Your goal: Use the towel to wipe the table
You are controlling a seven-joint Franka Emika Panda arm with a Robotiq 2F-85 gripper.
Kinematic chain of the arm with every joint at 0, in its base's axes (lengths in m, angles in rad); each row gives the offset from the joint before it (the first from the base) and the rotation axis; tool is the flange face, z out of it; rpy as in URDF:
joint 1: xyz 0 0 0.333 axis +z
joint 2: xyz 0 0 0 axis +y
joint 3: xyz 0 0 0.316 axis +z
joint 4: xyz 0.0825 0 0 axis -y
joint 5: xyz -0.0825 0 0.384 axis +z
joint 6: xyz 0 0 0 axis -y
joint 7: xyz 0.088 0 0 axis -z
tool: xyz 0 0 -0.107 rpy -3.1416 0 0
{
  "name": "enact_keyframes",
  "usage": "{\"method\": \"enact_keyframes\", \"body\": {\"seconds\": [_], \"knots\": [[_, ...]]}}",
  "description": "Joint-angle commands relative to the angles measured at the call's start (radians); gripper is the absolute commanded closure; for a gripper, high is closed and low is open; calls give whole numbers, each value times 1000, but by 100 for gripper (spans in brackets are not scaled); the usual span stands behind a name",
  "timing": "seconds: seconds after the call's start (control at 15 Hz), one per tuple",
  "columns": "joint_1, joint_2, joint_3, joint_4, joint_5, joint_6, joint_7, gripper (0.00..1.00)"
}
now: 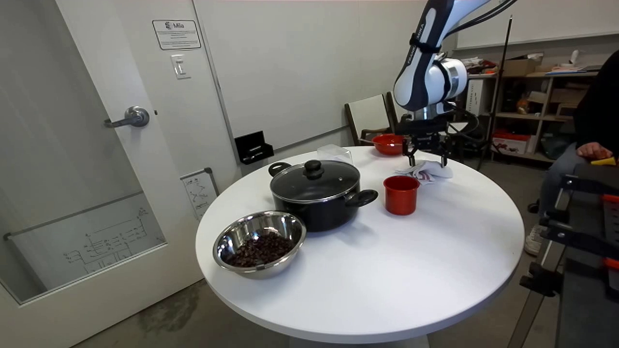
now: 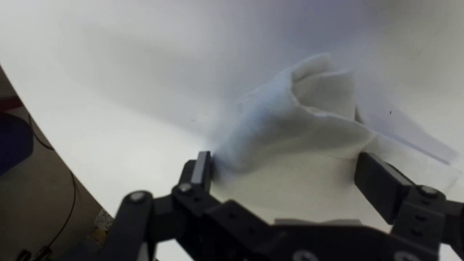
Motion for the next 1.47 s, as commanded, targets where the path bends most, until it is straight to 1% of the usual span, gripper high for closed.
{"method": "enact_keyframes", "body": {"seconds": [0.0,0.07,0.13,0.2,0.27,0.47,0.8,0.87,0.93,1.0,1.07,1.13,1.27,1.4], "knots": [[21,66,-25,74,-5,-31,39,0],[23,80,-28,87,-6,-27,45,0],[24,92,-31,101,-7,-34,48,25],[27,104,-36,111,-11,-32,51,26],[30,113,-40,117,-14,-30,53,32],[47,133,-56,133,-29,-28,56,57],[78,141,-85,126,-65,-53,55,93],[74,126,-84,104,-64,-17,47,99],[71,110,-86,83,-63,3,38,100],[57,79,-83,49,-54,31,17,96],[45,57,-79,24,-47,57,0,98],[21,21,-66,-18,-31,106,-27,96],[-4,-11,-58,-65,-19,179,-65,97],[-30,-34,-48,-103,-11,204,-105,96]]}}
